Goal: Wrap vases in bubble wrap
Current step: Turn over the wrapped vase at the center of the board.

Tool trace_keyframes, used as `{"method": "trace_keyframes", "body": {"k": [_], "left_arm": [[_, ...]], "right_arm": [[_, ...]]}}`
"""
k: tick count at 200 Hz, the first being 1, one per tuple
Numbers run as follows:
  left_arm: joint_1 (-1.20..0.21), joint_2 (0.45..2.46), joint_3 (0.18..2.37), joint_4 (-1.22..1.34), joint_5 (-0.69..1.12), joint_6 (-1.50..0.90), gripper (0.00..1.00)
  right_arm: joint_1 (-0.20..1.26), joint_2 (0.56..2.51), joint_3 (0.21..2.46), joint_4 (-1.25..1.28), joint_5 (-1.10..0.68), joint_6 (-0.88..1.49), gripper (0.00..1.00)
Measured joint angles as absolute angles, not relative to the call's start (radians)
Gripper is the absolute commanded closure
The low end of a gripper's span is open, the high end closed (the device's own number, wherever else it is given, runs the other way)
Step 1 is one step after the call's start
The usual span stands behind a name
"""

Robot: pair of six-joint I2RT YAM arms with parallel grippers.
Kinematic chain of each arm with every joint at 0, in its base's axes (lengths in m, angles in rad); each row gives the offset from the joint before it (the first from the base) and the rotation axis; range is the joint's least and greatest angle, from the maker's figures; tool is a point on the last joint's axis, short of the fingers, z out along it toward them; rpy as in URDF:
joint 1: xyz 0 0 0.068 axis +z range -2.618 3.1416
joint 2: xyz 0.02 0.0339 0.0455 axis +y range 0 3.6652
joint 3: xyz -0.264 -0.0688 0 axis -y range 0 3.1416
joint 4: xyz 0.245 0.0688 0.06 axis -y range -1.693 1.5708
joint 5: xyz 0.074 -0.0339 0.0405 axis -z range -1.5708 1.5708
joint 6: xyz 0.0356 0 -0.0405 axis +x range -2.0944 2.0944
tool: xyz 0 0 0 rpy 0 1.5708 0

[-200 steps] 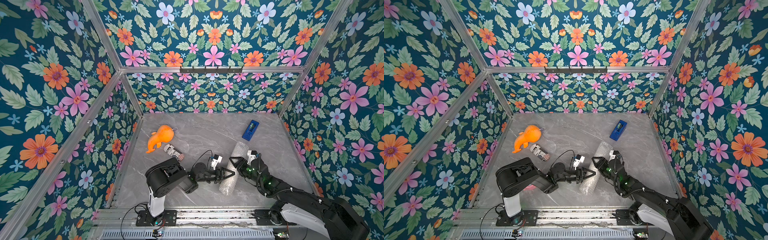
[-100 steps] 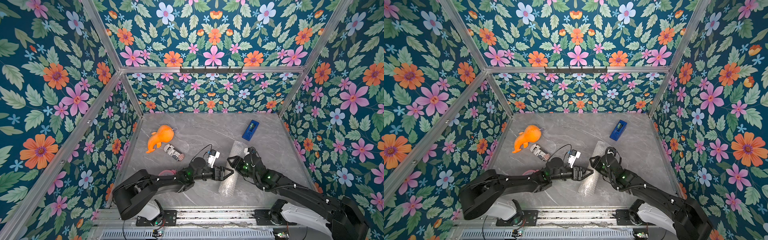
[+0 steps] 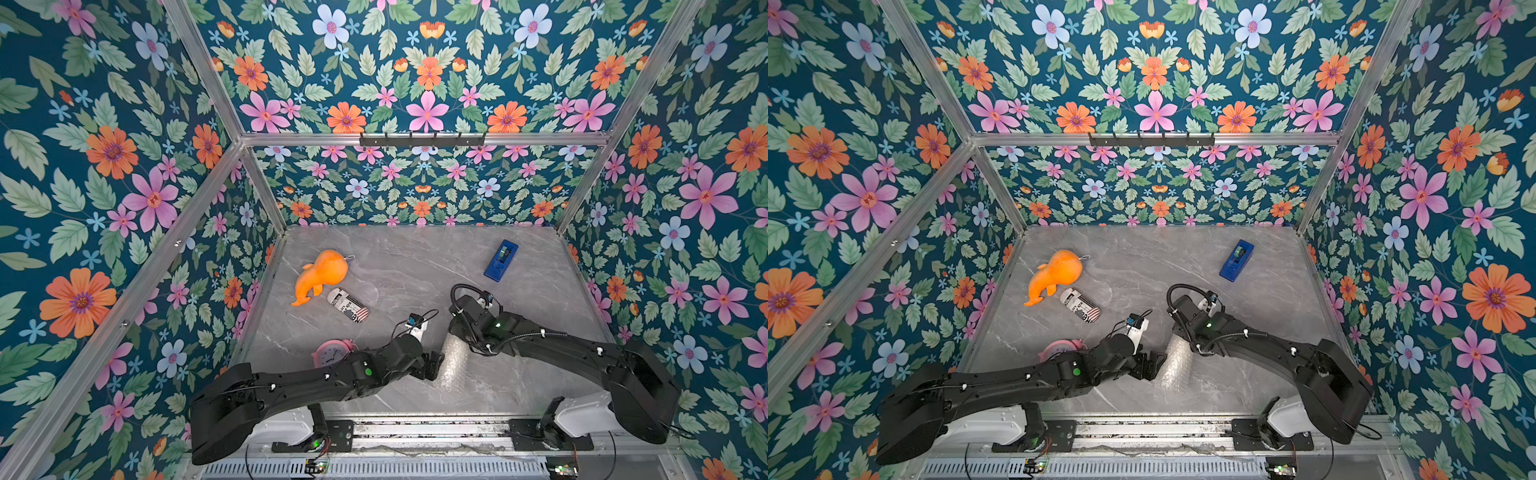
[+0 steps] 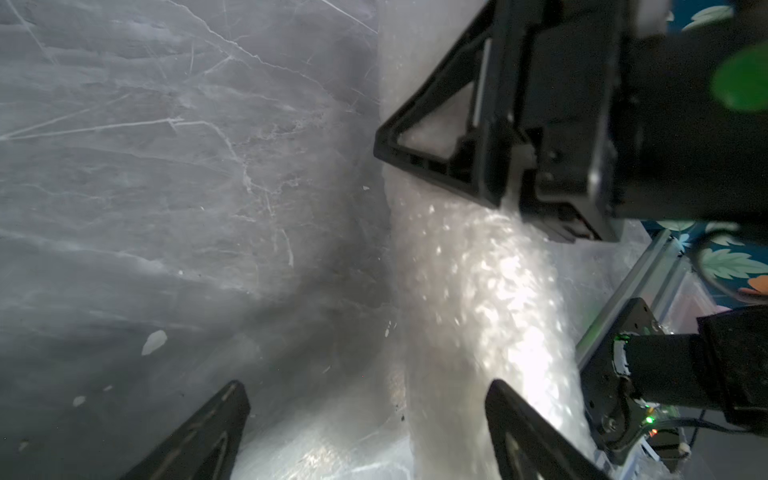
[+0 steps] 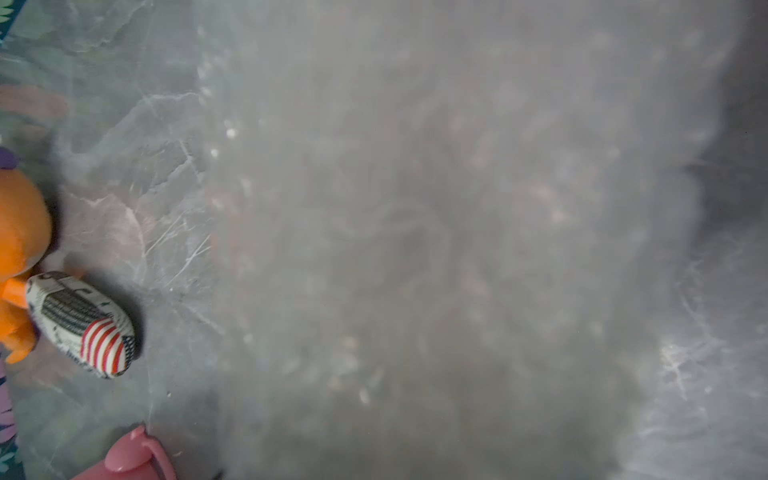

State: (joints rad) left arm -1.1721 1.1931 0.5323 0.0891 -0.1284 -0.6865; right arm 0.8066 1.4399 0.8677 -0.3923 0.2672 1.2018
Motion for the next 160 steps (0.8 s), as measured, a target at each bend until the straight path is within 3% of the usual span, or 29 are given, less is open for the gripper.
{"method": "trace_keyframes", "body": {"k": [55, 83, 160], "left_arm": [[-1.18, 1.002, 0.411, 0.129, -0.178, -0.712, 0.01], [-1.271, 1.073, 0.493, 0.127, -0.189, -0.685, 0.01], [-1.456, 1.246, 0.568, 0.081, -0.466, -0.553, 0.0]], "right_arm": [[0.807, 1.503, 0.895, -0.387, 0.268, 1.246, 0.59], [0.807, 1.524, 0.911, -0.398, 0.268, 1.278, 0.6], [0.766, 1.576, 0.937, -0.368, 0.182, 1.361, 0.6]]}}
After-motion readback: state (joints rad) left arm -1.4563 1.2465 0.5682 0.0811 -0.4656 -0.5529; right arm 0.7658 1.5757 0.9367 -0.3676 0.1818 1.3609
